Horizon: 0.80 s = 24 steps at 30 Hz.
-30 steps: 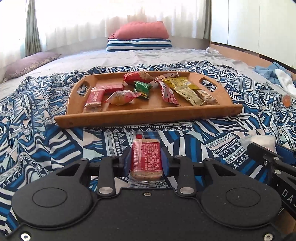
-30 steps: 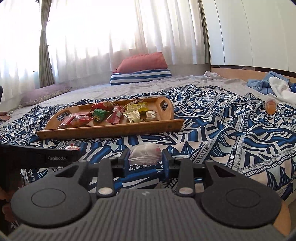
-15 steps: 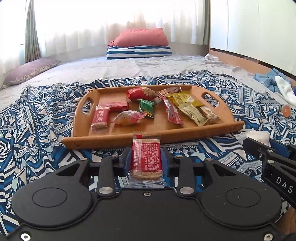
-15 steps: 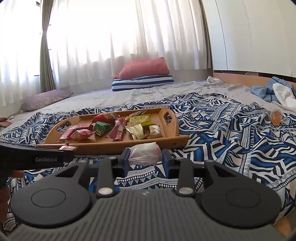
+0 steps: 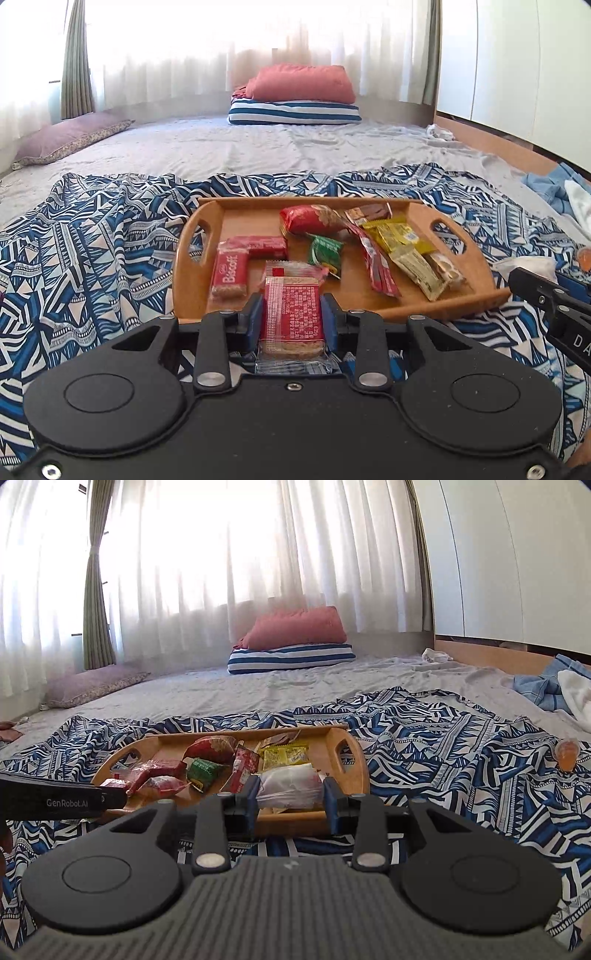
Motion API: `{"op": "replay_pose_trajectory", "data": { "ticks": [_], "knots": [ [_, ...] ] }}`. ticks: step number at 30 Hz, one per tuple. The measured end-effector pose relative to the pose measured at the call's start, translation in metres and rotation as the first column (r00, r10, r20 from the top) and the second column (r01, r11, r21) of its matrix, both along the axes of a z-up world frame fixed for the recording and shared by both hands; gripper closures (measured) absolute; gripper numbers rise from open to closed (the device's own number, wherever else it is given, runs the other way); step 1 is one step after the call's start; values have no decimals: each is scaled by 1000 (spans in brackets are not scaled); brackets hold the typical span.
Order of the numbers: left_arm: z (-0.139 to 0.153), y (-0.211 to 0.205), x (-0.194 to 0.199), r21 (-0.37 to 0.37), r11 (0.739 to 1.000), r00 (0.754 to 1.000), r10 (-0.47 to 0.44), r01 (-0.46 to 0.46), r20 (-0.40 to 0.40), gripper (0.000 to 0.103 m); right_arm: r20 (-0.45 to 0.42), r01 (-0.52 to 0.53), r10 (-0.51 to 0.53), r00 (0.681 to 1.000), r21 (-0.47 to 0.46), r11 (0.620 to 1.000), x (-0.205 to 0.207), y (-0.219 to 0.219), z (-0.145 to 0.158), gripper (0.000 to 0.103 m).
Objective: Organize snacks
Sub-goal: 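Carry both held packets over the wooden tray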
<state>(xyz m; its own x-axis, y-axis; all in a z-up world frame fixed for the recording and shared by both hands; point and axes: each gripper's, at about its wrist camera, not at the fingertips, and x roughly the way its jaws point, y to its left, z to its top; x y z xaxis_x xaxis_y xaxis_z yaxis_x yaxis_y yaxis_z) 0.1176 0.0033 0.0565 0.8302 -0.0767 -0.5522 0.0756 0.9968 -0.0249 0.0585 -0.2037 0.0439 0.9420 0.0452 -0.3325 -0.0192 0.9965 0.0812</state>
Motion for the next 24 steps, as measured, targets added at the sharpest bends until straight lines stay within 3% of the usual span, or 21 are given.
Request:
{"op": "replay_pose_trajectory", "data": {
  "ticks": [14, 24],
  "knots": [
    [15, 26, 58, -58, 998, 1000, 26, -26, -5, 72, -11, 7, -7, 1000, -24, 1000, 64, -8, 20, 64],
    [7, 32, 102, -75, 996, 998, 51, -53, -35, 72, -56, -8, 4, 998, -57, 998, 107, -7, 17, 64]
  ]
}}
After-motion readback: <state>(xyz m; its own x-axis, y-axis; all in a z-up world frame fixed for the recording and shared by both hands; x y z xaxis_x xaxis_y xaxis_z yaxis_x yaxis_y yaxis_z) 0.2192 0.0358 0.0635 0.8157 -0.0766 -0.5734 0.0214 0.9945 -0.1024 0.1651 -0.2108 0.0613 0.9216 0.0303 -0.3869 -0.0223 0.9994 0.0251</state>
